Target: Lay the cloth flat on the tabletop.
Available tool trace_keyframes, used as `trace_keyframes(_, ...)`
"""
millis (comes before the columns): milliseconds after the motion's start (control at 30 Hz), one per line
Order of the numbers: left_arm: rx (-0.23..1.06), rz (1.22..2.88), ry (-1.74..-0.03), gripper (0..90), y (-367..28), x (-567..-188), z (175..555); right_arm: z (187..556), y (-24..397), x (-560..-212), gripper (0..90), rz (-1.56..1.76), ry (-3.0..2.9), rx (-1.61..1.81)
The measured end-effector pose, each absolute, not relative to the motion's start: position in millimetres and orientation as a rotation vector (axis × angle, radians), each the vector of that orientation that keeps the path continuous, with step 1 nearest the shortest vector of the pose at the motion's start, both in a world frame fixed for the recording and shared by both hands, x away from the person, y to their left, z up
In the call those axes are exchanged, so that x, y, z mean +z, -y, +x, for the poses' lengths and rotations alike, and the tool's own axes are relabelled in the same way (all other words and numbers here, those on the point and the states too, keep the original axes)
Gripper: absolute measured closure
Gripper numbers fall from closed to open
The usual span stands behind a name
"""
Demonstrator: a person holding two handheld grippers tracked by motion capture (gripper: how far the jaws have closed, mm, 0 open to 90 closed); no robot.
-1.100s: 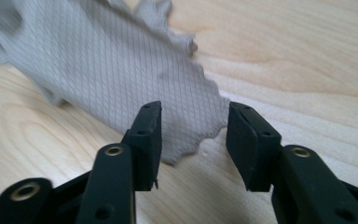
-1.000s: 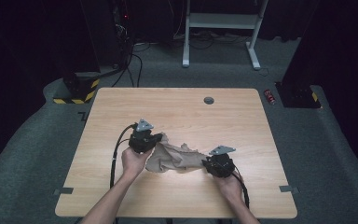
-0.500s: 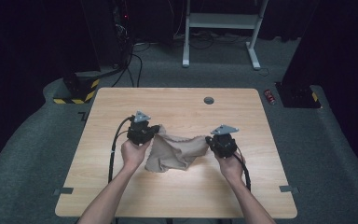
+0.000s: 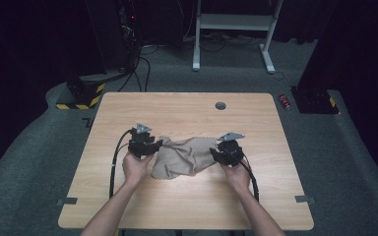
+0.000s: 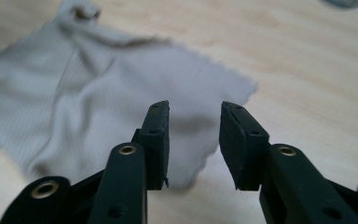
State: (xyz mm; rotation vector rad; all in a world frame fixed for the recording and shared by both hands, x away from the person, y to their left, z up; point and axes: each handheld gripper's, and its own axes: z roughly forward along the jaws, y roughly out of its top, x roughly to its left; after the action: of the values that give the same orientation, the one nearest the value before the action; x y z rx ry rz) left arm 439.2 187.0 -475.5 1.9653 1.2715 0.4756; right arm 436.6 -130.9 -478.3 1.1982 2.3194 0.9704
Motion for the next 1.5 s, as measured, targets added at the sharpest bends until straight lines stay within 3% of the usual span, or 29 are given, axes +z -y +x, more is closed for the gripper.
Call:
trace_keyframes(133, 0.483, 2.015, -1.263, 56.0, -185.5, -484.7, 437.0, 424.6, 129.9, -488.6, 60.2, 1.191, -2.365, 0.958)
trace_keyframes(267, 0.398, 1.958, -1.294, 53.7, -174.9, -492.3, 453.6, 411.9, 120.7, -502.2, 58.3, 1.161, -2.381, 0.956)
trace_keyframes(433, 0.417, 1.967, -1.301, 52.0, -158.8, -498.7, 466.1, 401.6, 117.4, -510.7, 57.1, 1.16, -2.352, 0.984)
trace_keyframes(533, 0.436, 2.058, -1.317, 61.6, -148.4, -501.9, 477.9, 398.3, 119.6, -517.0, 56.3, 1.185, -2.343, 1.019)
trace_keyframes(667, 0.47, 2.092, -1.306, 88.9, -141.0, -498.9, 487.4, 397.3, 123.7, -520.8, 56.3, 1.19, -2.338, 1.036)
trace_keyframes(833, 0.496, 2.072, -1.329, 89.7, -139.7, -485.2, 507.3, 395.3, 126.8, -521.6, 56.3, 1.196, -2.336, 1.049)
trace_keyframes(933, 0.484, 2.039, -1.396, 84.3, -144.1, -485.1, 515.9, 395.5, 126.1, -521.7, 56.2, 1.189, -2.335, 1.048)
trace_keyframes(967, 0.476, 2.012, -1.428, 64.2, -147.6, -485.7, 514.7, 395.2, 125.2, -521.2, 56.2, 1.197, -2.338, 1.047)
trace_keyframes(1100, 0.519, 2.036, -1.364, 50.2, -155.3, -483.1, 489.8, 394.0, 125.6, -519.1, 56.5, 1.184, -2.348, 1.034)
trace_keyframes(1300, 0.473, 2.055, -1.293, 43.4, -172.7, -495.5, 423.6, 395.0, 125.4, -510.4, 59.7, 1.151, -2.32, 1.074)
trace_keyframes(1500, 0.525, 2.015, -1.326, 43.0, -191.0, -515.8, 376.4, 403.9, 112.1, -507.1, 62.4, 1.117, -2.366, 1.038)
